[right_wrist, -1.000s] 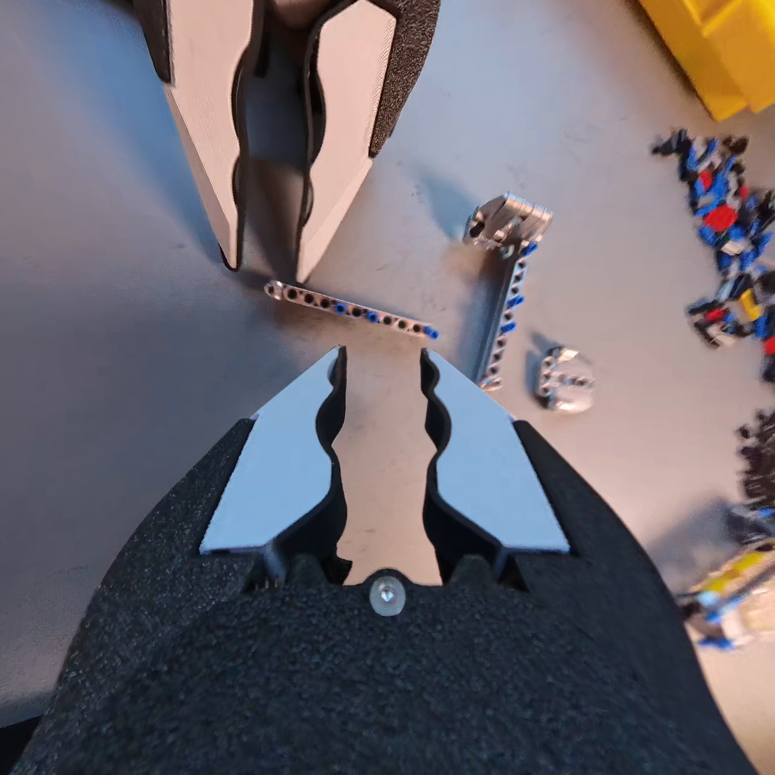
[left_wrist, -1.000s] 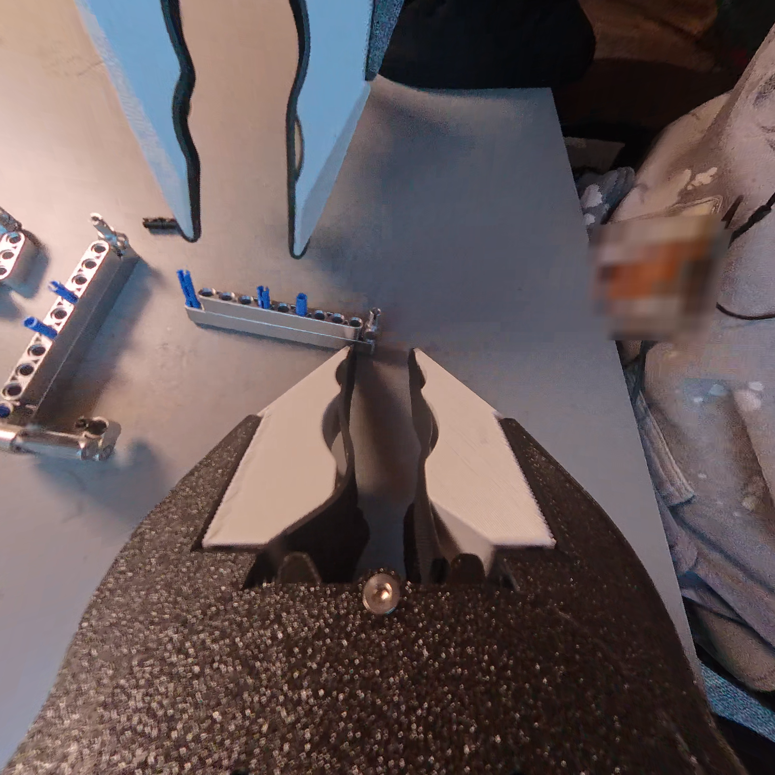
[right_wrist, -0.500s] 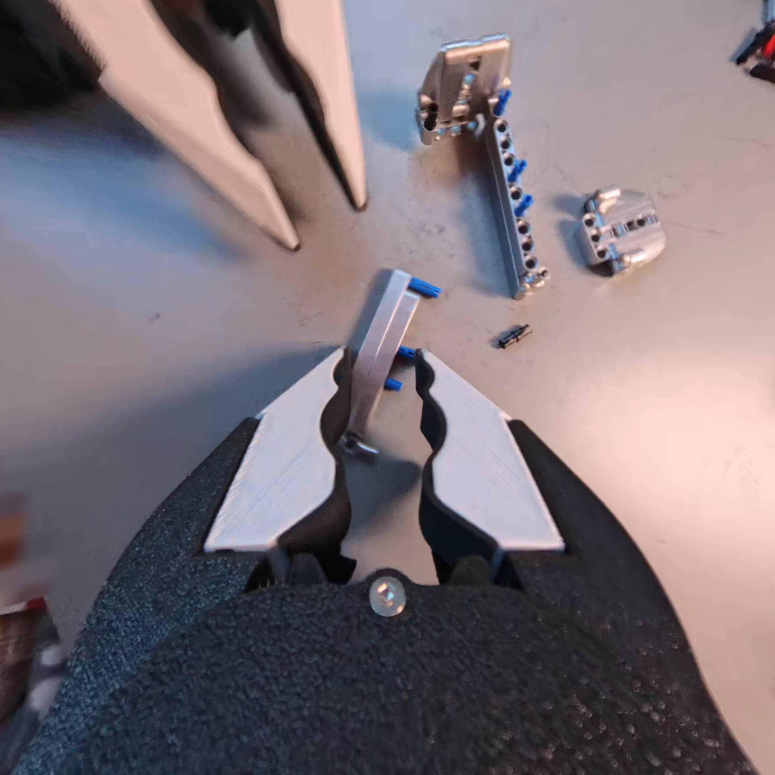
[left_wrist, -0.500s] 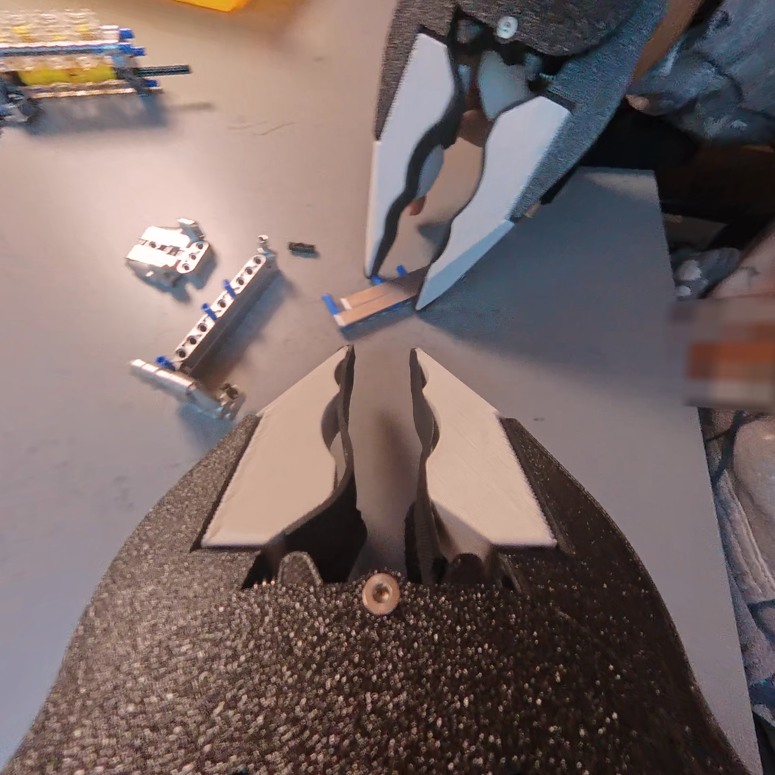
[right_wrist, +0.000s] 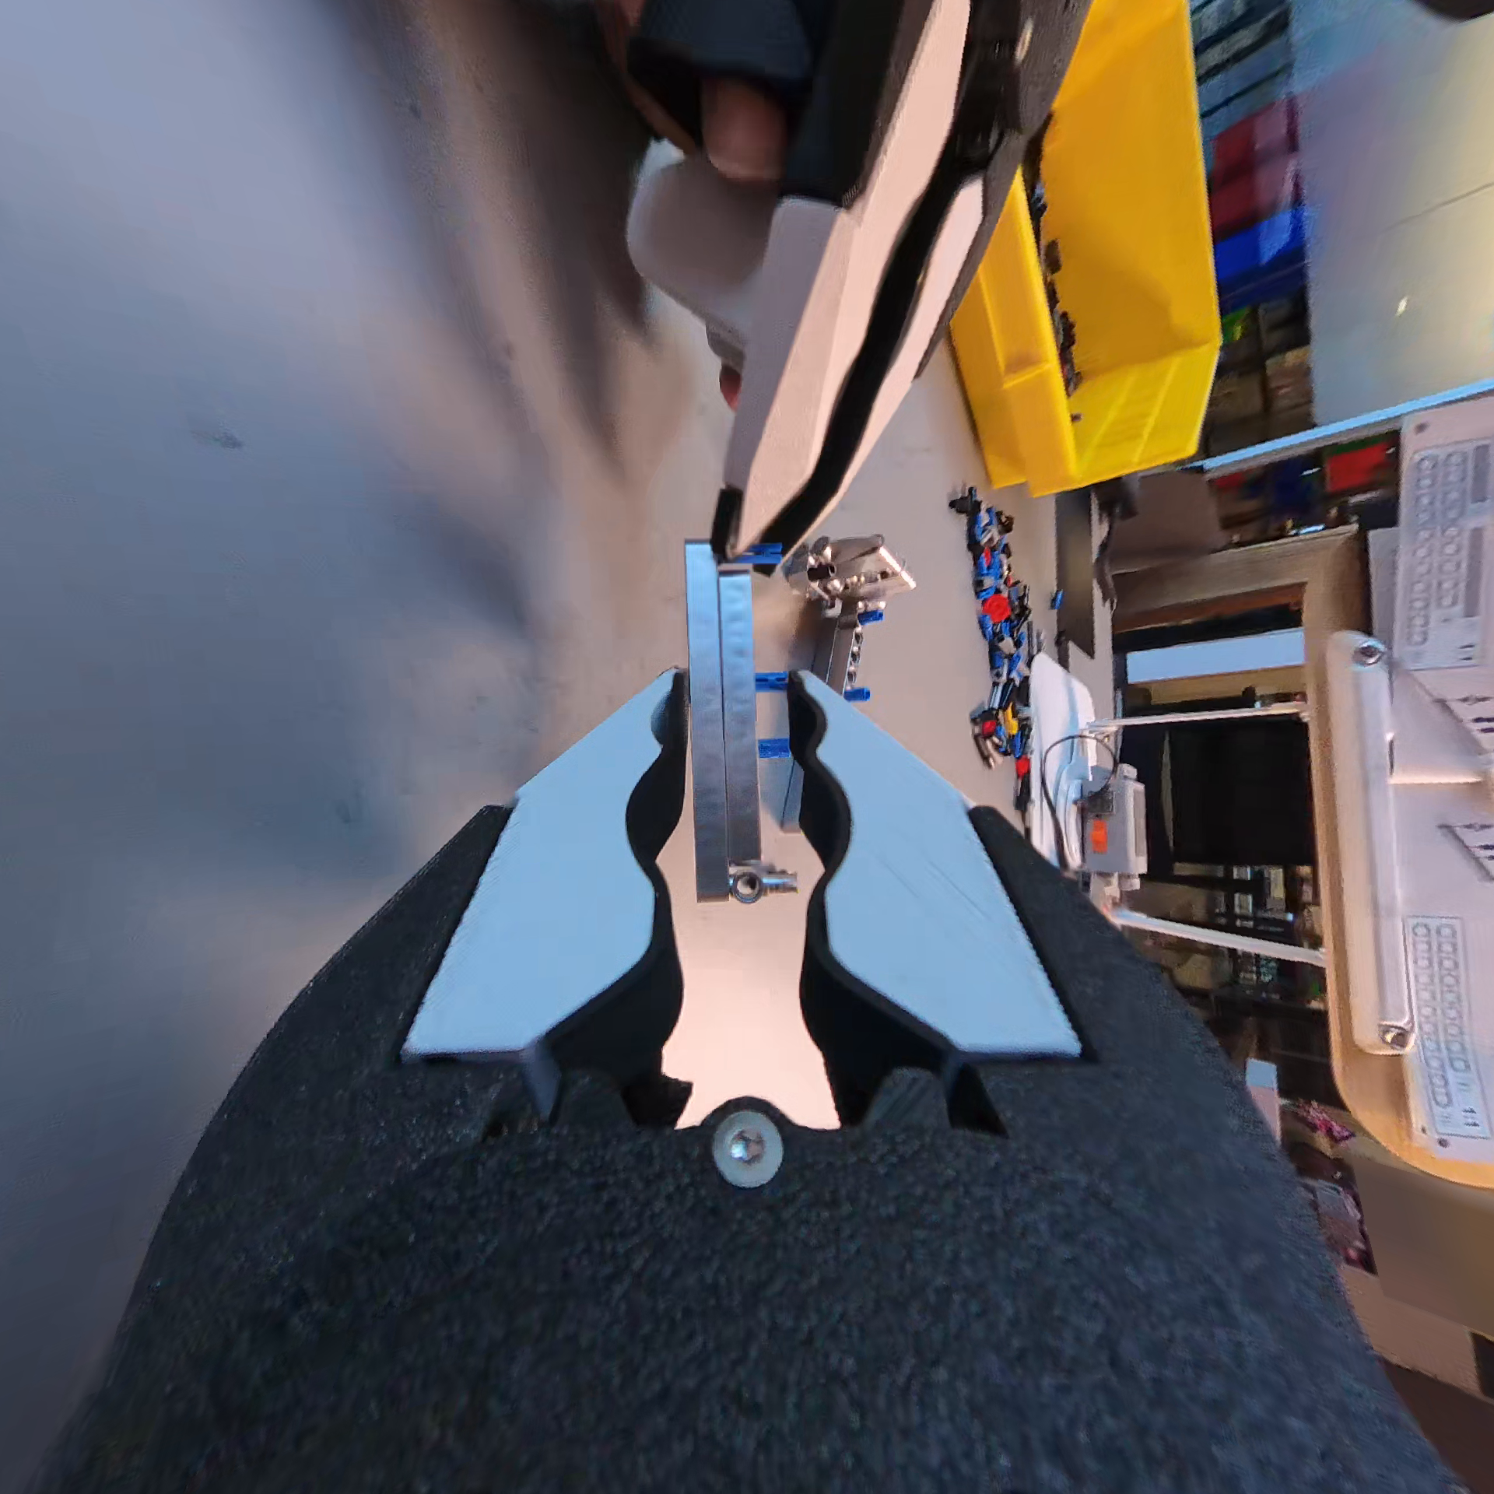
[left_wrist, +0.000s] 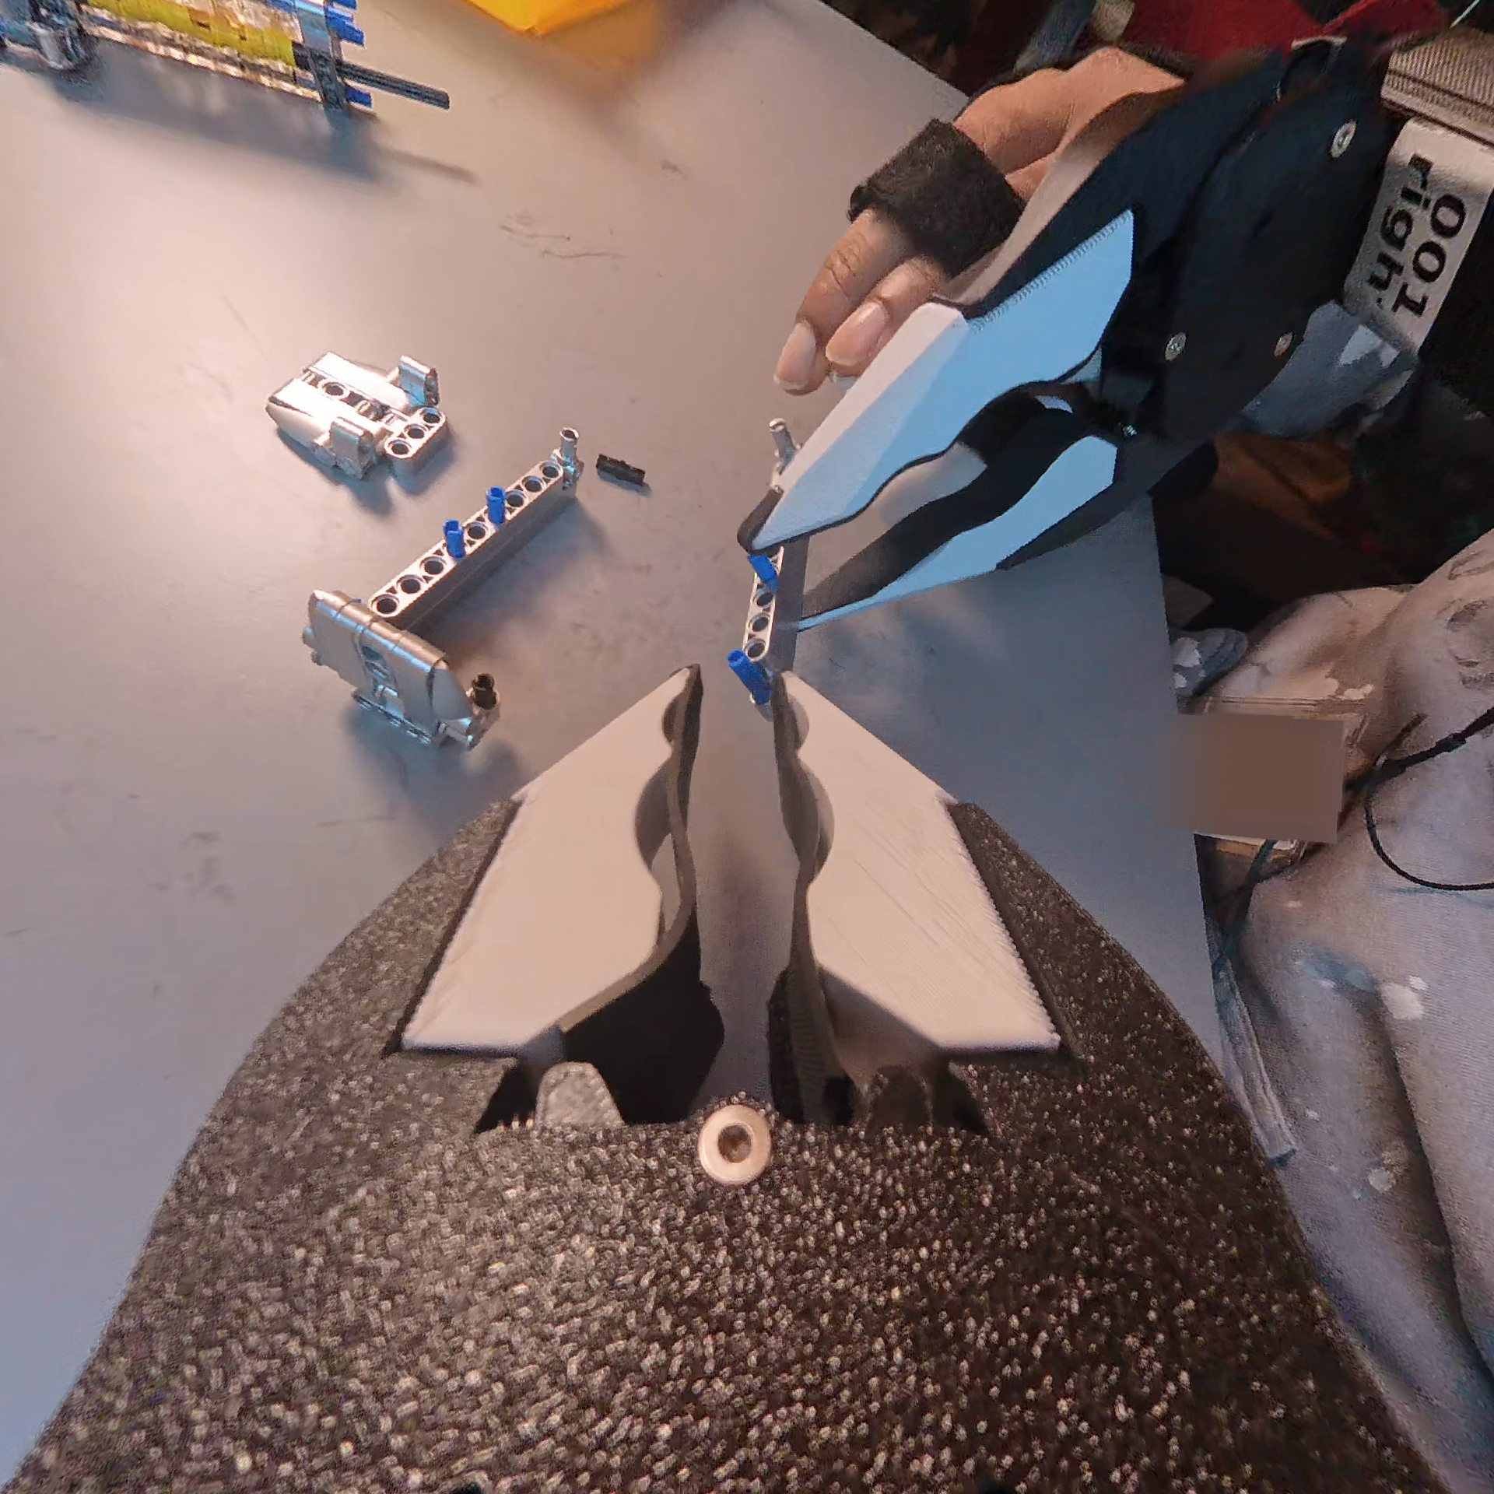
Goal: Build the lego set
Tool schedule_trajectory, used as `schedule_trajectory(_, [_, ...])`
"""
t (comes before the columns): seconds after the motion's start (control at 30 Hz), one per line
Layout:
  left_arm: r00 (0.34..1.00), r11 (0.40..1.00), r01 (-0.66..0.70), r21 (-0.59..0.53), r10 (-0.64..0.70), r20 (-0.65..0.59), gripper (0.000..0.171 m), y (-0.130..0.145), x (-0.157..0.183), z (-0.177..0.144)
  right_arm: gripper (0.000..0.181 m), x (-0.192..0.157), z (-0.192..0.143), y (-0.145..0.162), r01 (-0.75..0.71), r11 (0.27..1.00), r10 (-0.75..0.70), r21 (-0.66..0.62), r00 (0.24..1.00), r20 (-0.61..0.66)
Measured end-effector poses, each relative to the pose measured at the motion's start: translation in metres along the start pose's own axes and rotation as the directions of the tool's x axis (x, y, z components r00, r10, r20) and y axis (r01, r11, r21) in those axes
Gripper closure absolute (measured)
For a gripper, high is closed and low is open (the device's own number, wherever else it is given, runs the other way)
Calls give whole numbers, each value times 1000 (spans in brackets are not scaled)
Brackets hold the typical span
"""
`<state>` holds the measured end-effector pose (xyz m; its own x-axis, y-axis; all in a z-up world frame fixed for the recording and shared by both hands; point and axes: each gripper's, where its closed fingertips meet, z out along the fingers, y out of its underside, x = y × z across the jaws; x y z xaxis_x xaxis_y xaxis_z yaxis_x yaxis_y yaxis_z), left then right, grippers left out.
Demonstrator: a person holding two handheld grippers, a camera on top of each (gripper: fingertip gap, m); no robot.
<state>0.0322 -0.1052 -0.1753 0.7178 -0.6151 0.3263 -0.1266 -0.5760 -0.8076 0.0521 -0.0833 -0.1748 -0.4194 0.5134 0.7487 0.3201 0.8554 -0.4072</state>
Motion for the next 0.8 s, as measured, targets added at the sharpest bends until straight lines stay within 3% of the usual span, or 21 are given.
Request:
schedule_trajectory(0.07, [1000,1000,-24,8,24,8,164,-1,0,0,158,1,-3,-6,-21,999,23,42,999,-27])
schedule_trajectory(0.27, [989,990,-143,12,142,40,164,-4,2,0,159,4,-3,0,-65,996,68,55,996,-52])
schedule_trajectory(0.33, [983,984,-178,-19,179,41,163,2,5,4,181,7,-3,2,-46,997,51,57,995,-90])
schedule_trajectory(0.37, [981,982,-185,-38,187,48,162,5,4,6,181,7,-3,2,-39,997,44,61,995,-93])
schedule_trajectory(0.5, [971,974,-209,-87,218,98,171,10,-4,10,181,-3,2,2,-92,993,94,69,995,-26])
schedule_trajectory(0.67, [954,966,-238,-100,252,163,171,9,-15,4,147,-9,5,13,-259,966,251,23,950,187])
schedule_trajectory(0.8, [951,971,-204,-121,226,210,156,12,-26,-6,146,-3,20,24,-410,912,395,-31,854,338])
